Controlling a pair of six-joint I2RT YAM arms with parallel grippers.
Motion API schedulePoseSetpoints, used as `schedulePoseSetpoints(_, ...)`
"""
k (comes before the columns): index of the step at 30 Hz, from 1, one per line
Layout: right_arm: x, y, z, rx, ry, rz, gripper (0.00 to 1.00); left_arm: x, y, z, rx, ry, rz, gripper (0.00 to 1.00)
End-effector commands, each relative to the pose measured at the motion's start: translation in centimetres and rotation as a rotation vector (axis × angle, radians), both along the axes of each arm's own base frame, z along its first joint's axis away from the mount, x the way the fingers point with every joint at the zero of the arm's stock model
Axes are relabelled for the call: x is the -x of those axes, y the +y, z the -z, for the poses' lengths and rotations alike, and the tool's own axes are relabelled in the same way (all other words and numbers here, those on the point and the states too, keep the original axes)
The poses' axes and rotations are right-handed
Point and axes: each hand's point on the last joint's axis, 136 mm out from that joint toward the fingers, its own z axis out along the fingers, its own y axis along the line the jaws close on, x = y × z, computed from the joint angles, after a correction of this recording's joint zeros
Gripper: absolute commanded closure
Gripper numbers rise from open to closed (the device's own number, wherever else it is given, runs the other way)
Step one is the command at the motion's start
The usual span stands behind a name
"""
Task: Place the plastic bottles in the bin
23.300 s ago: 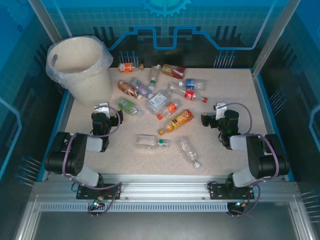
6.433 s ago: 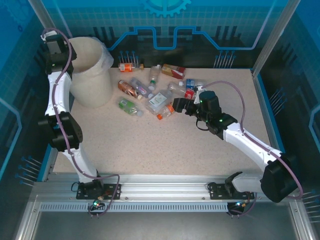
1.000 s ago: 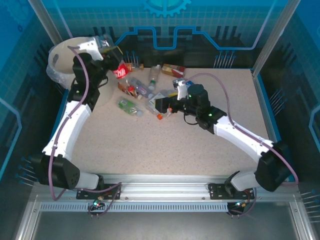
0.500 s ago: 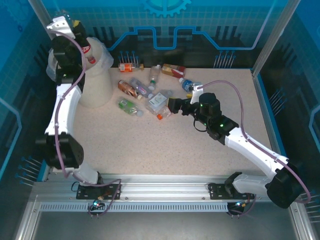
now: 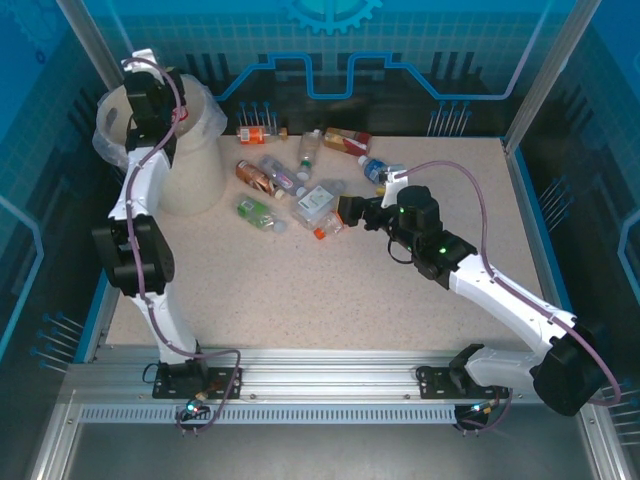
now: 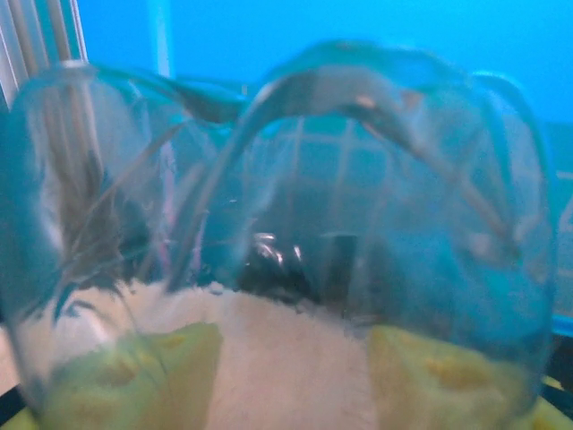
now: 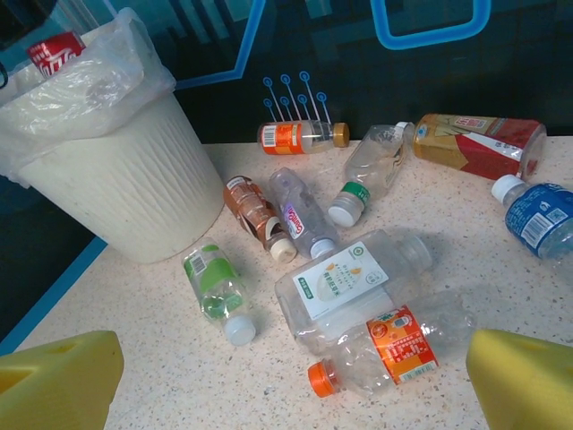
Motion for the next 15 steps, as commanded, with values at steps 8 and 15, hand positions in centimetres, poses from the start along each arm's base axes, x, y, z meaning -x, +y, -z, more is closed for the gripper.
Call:
schedulePoseSetpoints(8,-1.2,-1.4,1.9,0.003,0.051,0.088,0.0,-1.2,-1.2,1.5,0.111,0.017,0.151,0.38)
schedulePoseSetpoints(15,-1.6,-1.3,3.2,0.018,0.117,0.084,0.0,-0.6,-2.4,0.9,0.17,0.008,0.21,0.25)
